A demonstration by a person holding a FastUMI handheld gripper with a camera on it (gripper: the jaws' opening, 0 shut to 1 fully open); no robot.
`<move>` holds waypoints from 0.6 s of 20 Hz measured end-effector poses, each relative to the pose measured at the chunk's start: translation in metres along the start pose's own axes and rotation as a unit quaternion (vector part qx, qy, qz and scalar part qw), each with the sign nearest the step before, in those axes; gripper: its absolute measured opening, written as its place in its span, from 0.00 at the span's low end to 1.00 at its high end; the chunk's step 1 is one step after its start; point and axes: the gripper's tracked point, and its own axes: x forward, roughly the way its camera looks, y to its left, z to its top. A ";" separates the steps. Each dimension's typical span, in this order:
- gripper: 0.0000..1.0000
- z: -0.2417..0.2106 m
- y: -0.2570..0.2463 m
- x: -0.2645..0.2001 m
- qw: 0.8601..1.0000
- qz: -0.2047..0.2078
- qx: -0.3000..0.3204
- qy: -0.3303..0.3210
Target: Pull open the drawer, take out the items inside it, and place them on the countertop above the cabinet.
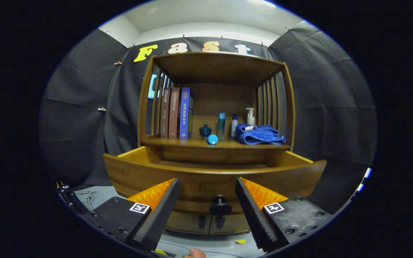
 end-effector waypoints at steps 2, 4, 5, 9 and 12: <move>0.99 -0.019 -0.008 0.007 1.000 -0.010 0.018 0.017; 0.99 -0.037 -0.012 0.018 0.999 -0.016 0.023 0.038; 0.99 -0.044 -0.010 0.024 0.998 -0.012 0.024 0.048; 1.00 -0.067 -0.004 0.037 0.996 -0.005 0.015 0.088; 0.98 -0.070 -0.005 0.040 0.995 -0.008 0.031 0.093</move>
